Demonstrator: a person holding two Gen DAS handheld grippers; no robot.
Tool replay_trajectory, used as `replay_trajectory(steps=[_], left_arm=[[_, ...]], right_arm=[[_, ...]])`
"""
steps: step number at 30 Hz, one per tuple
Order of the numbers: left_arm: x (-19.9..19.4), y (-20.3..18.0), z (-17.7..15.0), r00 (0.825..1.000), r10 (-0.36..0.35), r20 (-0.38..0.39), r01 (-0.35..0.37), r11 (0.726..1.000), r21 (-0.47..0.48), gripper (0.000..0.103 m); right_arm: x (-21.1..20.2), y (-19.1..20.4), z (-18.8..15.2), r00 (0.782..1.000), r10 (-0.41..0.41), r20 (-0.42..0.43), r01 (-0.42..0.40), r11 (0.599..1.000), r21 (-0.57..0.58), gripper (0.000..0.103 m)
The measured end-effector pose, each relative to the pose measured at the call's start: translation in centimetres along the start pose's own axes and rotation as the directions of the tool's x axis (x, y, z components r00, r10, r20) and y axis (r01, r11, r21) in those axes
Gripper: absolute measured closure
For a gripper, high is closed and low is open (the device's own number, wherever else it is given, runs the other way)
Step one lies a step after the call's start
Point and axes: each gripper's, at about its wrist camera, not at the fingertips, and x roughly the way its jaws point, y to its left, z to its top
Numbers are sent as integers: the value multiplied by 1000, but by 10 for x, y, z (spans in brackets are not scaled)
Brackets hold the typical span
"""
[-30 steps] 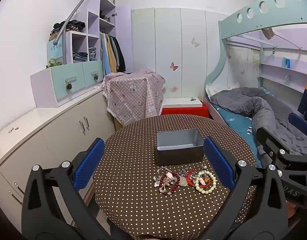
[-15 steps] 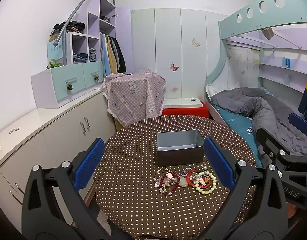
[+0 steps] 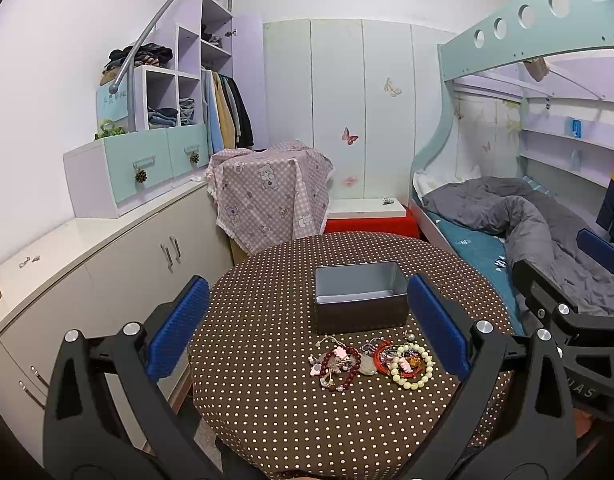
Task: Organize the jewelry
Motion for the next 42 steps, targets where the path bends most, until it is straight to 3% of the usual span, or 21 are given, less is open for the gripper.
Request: replay_trajectory(steps=[27,42], left_arm=[[2,1,1,1000,2,-16,-2,1000,-1,6],[40,5,-20,991,10,-133,-11,1000,-7,6]], right_arm=[[1,-1,-1,1000,0,-14,0,1000,1,8],[41,-4,-27,984,-44,-172,48,999,16,8]])
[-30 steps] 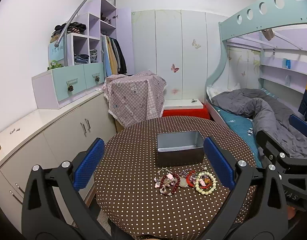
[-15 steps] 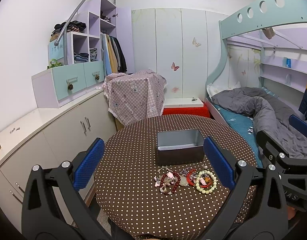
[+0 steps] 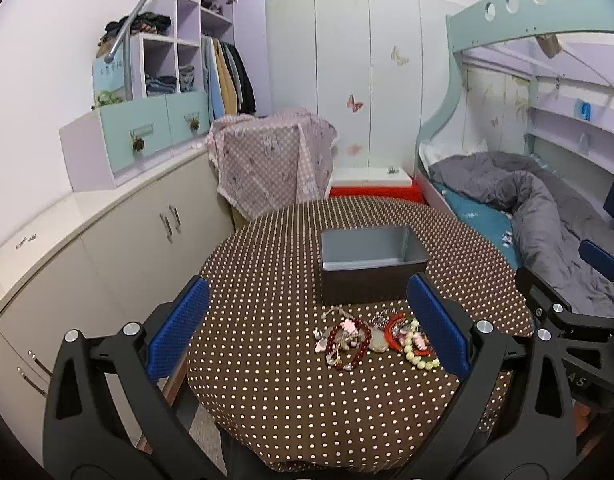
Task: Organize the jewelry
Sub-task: 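Move both tools forward over the jewelry pile beside the grey box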
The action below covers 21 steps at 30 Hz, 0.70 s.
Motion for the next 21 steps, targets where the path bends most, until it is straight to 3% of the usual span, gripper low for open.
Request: replay_trajectory(steps=[9,21], left_arm=[[36,3,-20,992,9,-129,-8,1000,10,6],[85,12,-40,960,17,-278,-13,1000,16,6]], right_arm=[[45,-2,-25,985,-38,-168,39,999,4,8],[96,-1,-54,936,-76,-345,73,997,-23,8]])
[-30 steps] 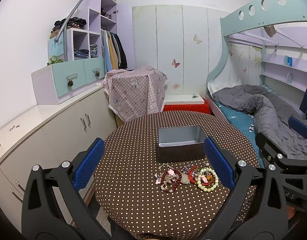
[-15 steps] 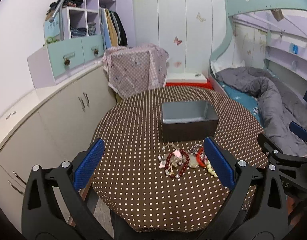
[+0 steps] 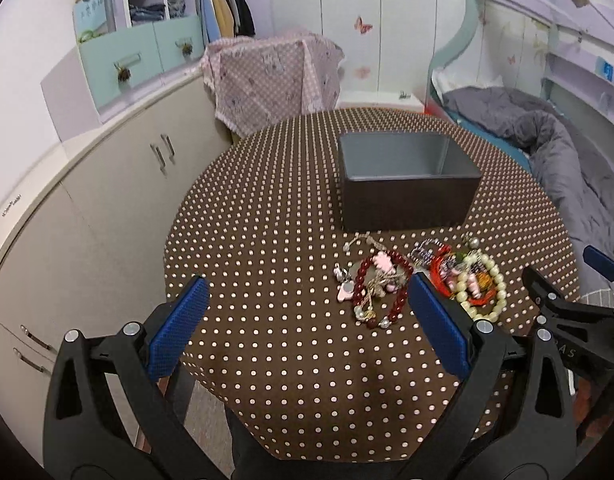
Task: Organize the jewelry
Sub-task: 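Move both tools forward over the jewelry pile beside the grey box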
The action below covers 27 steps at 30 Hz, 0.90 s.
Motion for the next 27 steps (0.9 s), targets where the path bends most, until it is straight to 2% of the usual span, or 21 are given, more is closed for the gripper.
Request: replay_trajectory(steps=[9,13,17,20,23,27], left_arm=[[33,1,-1,995,-21,-98,21,1000,3,6],[44,2,-1,990,-57,-130,57,998,-4,6],[55,-2,-5,984,-76,-159,79,997,15,6],[61,-2,-7,980,-95,-174,96,995,-1,7],[68,0,-7,978,-92,-186,92,996,-12,12],[72,1,-8,971,-110,-213,111,994,-7,12]], right_arm=[[28,3,-2,997,4,-80,-5,1000,-17,8],[37,1,-2,995,-23,-98,20,999,-34,8],[45,0,1,994,-50,-100,45,998,-49,8],[47,-1,1,994,-49,-93,44,997,-60,8],[49,-1,1,995,-45,-88,40,997,-68,8],[50,-2,1,995,-32,-94,26,997,-66,8]])
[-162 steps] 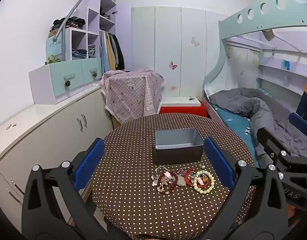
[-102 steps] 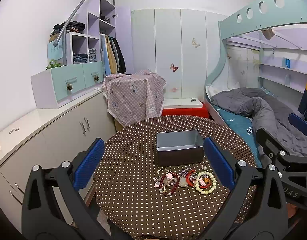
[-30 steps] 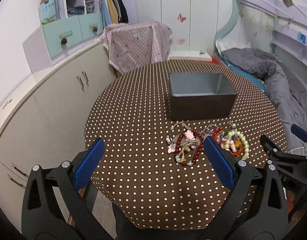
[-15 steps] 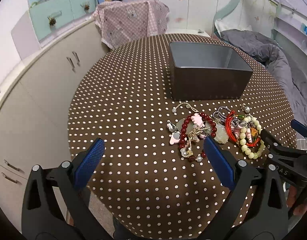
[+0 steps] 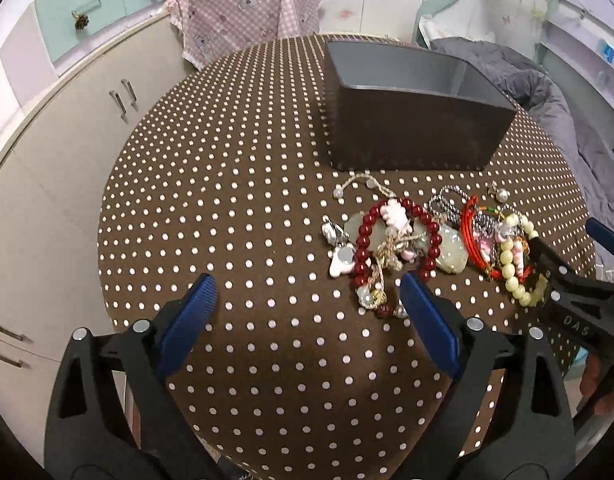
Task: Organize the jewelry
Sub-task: 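Move both tools forward over the jewelry pile beside the grey box, then grasp the cream bead bracelet with the right tool while the left tool grasps the dark red bead bracelet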
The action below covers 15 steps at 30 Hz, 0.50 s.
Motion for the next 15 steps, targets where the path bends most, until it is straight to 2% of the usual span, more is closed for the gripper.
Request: replay_trajectory(steps=[3,6,7,8,10,15], left_arm=[[1,0,-3,1000,-21,-6,21,1000,4,12],[4,0,-5,999,-37,-10,36,999,-16,24],[3,1,-6,999,-52,-10,52,998,-24,37],[4,1,-7,1000,-23,-18,23,1000,-18,48],[4,1,-9,1000,3,-13,-3,1000,13,50],[-1,13,-14,1000,12,-26,-12,1000,-8,53]], right_arm=[[2,-1,1,1000,2,-3,-2,1000,2,8],[3,-3,2,1000,3,-2,-3,1000,-1,8],[3,-3,2,1000,4,-2,-4,1000,-1,8],[3,-3,2,1000,4,-3,-4,1000,1,8],[3,-4,1,1000,5,-3,-5,1000,2,8],[2,-3,0,1000,-1,0,1,1000,-3,8]])
